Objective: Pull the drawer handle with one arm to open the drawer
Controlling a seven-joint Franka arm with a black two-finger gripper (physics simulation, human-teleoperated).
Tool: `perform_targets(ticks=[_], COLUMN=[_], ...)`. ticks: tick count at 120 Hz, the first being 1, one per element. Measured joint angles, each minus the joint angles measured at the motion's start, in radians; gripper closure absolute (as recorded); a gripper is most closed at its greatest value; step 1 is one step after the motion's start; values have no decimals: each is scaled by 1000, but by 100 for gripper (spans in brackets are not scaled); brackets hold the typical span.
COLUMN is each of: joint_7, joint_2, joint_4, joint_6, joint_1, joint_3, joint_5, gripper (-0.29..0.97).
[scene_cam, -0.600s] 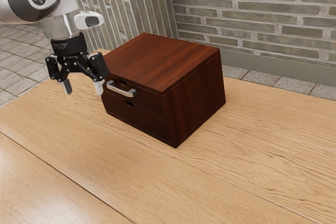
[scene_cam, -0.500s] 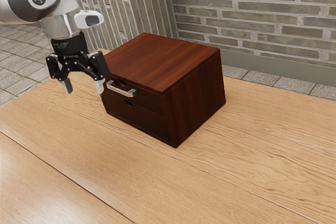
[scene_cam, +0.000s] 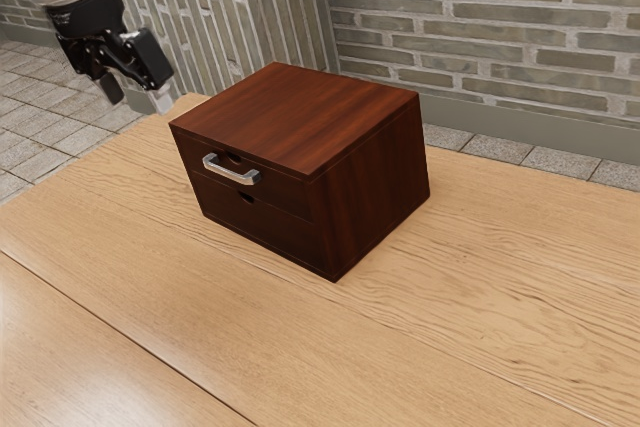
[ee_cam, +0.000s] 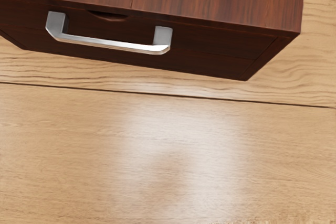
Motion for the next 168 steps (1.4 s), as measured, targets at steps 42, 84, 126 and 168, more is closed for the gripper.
perform_targets(ticks=[42, 84, 126, 168], joint_7=[553, 891, 1107, 1260], joint_2=[-82, -272, -271, -234], joint_4=[-163, -575, -661, -659], joint_6=[32, 294, 431, 501], joint_1=[-80, -136, -129, -114], joint_3=[-24, -24, -7, 59], joint_5=[63, 132, 169, 178], gripper=[0, 0, 0, 0])
